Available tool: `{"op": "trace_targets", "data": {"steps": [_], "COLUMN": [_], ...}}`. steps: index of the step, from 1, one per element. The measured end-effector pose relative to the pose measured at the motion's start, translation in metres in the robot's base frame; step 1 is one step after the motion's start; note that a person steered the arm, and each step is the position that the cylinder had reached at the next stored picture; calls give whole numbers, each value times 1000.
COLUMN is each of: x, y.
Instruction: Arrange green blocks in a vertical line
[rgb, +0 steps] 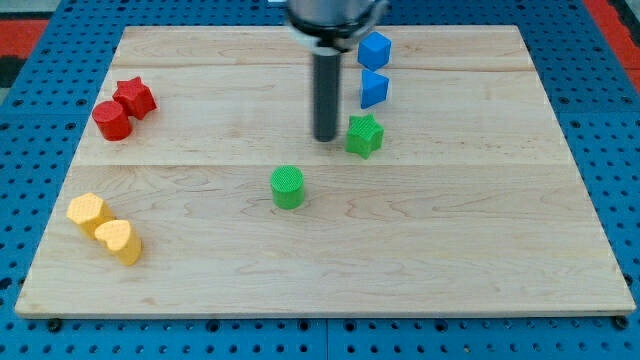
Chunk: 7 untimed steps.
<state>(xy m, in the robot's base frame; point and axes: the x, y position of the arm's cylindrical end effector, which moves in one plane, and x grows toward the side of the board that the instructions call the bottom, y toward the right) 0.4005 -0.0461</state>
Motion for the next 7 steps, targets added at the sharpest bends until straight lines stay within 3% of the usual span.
{"op": "trace_targets", "data": {"steps": [1,2,5,7], "x": [18,65,97,81], "y": [-49,-40,-14,42]}}
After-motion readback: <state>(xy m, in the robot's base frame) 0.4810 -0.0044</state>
